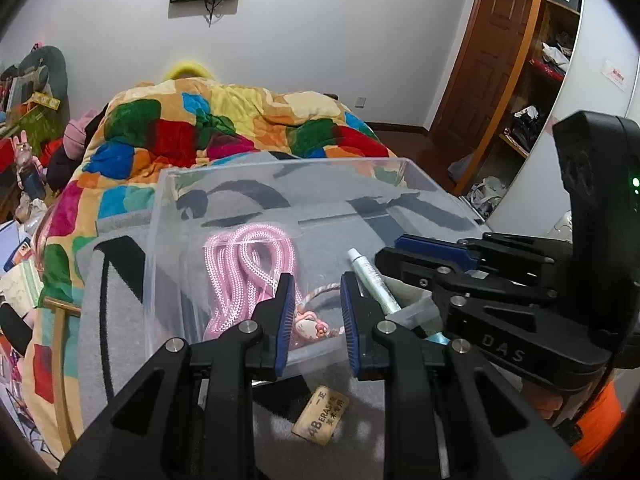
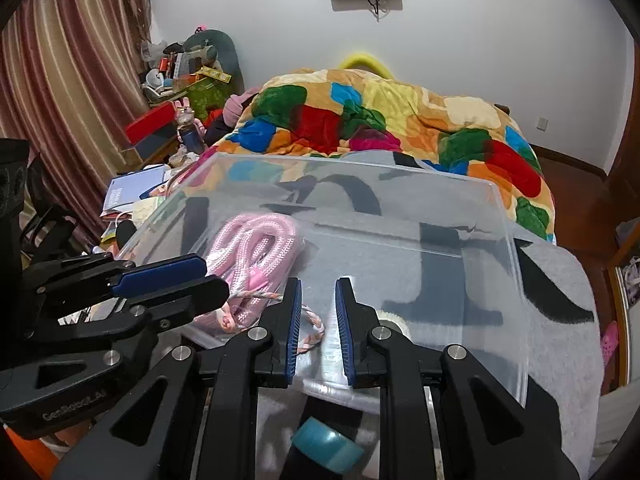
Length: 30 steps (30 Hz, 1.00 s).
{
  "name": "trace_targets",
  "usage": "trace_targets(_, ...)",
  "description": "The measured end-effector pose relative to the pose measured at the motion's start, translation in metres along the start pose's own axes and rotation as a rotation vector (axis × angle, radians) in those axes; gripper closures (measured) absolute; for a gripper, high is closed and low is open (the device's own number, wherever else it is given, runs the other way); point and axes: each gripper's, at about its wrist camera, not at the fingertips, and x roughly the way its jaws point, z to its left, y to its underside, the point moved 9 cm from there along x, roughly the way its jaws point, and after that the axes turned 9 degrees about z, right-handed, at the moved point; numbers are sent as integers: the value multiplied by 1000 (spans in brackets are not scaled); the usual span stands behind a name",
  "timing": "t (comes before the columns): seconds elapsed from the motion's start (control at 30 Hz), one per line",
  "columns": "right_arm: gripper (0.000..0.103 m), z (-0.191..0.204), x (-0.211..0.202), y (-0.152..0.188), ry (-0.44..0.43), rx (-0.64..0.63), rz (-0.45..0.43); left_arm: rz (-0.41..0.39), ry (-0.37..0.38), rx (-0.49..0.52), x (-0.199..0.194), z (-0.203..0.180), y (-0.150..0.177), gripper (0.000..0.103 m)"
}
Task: Organize objects
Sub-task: 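Drop keychain into box with left tool while right tool drops toothpaste in, then grasp the tan eraser with left tool while right tool grasps teal tape roll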
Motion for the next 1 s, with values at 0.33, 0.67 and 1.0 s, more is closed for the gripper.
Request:
trace_targets(0.33,76,5,-43,11,-3,-19,-81,-68,-36,6,-34,0,1,57)
trace_targets(0.67,65,6,-68,37,34,-36,-129,-45,-57,25,-39,4,28,54)
trace_targets(1.0,65,3,-38,77,4,-7,-38,67,-38,40,-12,3,77,54)
